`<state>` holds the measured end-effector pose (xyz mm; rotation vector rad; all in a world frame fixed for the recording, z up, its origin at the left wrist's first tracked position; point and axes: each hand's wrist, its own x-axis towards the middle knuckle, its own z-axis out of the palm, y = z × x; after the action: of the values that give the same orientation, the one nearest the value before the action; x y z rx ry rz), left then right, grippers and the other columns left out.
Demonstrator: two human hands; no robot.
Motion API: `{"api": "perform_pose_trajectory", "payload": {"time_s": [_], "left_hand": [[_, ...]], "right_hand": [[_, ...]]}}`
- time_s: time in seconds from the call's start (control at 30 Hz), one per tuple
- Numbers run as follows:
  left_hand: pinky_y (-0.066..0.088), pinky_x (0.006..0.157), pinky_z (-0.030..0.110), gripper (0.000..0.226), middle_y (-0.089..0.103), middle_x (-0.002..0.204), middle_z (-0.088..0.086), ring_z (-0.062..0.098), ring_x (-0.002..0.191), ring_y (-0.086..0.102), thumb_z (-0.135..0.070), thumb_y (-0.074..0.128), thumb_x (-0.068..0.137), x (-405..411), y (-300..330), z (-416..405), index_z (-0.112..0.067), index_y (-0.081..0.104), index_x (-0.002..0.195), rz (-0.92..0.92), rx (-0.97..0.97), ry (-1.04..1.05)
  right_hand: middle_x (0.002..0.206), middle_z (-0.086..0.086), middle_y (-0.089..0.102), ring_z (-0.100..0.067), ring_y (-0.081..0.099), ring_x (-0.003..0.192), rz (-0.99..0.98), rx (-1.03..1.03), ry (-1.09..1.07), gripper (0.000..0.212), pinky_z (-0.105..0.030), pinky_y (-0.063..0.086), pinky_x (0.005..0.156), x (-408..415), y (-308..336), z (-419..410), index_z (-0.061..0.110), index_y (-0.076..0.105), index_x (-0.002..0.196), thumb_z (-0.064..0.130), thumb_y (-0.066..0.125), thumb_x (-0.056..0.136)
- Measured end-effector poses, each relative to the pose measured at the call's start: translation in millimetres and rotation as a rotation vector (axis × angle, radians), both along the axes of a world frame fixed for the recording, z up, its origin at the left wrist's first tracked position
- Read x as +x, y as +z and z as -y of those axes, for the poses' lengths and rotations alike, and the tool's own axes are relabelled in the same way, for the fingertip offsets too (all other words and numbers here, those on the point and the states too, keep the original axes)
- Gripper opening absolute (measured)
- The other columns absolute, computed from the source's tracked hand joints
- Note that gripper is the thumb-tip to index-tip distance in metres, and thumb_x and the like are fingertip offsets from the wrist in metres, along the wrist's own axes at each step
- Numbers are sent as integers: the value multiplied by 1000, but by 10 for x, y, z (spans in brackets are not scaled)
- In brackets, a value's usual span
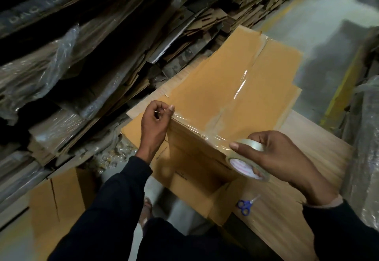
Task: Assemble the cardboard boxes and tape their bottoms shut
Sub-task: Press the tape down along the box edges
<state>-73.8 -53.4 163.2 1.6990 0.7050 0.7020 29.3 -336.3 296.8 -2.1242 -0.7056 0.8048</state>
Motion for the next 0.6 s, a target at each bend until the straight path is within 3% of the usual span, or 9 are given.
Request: {"api": "perform_pose_trajectory", "payload": {"time_s": [0.1,0.17,0.23,0.33,0.53,0.6], "left_hand": [[48,78,22,24,62,102,13,12,86,53,-36,68,102,7,-48,72,-13,62,104,28,3,68],[47,78,21,25,63,103,11,11,88,53,-36,68,102,27,-72,119,-12,62,104,49,5,107],[47,79,20,26,64,101,8,10,88,53,-37,68,102,47,-88,158,-11,62,104,64,-4,141],[48,81,23,28,63,99,0,9,88,54,-37,69,101,62,-103,175,-10,63,103,74,-22,180],[50,80,28,28,63,96,0,11,87,55,-40,69,101,66,-128,192,-13,64,101,82,-14,193],[51,81,32,29,64,96,6,13,86,55,-43,70,100,71,-137,178,-14,64,100,85,-12,199]], "right_hand": [[74,-18,73,-41,69,71,-157,102,72,41,-44,56,74,26,25,194,7,73,80,46,76,94],[75,-20,71,-43,67,73,-185,140,86,33,-52,54,81,37,43,288,8,72,82,37,74,98],[67,-17,71,-30,68,63,-151,100,62,39,-40,53,72,27,53,351,7,69,75,39,73,96],[54,-7,68,-16,67,51,10,-145,14,55,-30,50,62,2,57,435,11,64,63,58,73,90],[51,-4,69,-12,68,48,68,-287,-64,73,-22,49,59,-53,-96,567,4,71,72,76,66,81],[50,-1,68,-11,68,46,127,-339,-72,82,-26,55,63,-75,-205,596,4,72,77,85,60,75]]}}
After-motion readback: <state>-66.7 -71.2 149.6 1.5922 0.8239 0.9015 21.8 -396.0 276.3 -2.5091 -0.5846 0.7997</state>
